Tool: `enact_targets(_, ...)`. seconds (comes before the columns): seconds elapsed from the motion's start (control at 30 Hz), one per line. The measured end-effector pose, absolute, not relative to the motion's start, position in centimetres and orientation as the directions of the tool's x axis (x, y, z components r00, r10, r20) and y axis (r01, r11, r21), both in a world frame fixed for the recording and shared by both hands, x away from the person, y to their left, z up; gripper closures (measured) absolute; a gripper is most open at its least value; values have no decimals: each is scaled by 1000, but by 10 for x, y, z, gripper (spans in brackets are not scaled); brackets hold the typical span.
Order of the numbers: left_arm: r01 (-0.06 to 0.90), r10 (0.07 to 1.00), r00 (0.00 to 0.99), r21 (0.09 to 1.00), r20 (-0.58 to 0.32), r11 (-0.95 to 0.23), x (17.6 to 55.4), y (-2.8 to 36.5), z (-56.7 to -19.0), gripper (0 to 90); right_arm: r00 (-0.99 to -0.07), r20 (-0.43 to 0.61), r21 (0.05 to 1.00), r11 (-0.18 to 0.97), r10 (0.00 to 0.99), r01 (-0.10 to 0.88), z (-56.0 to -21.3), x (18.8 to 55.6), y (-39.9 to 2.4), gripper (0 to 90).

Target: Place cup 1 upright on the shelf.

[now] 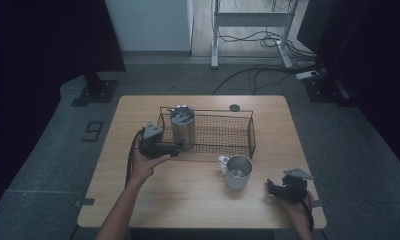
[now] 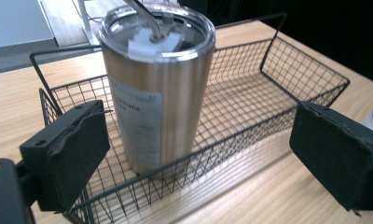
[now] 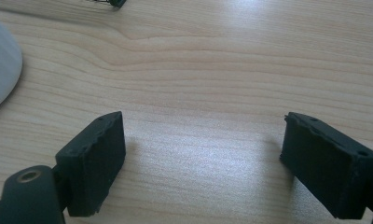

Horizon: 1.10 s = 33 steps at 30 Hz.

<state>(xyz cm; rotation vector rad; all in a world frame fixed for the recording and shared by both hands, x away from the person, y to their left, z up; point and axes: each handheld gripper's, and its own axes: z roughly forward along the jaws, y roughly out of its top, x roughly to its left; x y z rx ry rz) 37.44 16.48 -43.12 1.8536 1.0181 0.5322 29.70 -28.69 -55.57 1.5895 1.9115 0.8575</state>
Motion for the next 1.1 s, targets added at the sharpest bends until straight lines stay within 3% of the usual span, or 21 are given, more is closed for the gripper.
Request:
enact_targets(0.47,423,788,609,878,-91,-225,334,174,-449,61,-188,12,740,118,982,662,-556,297,-287,135)
enact_targets(1.1,492,787,610,823,-94,-283,299,190,-506,73,-187,10,740,119,982,662,-556,297,-287,136)
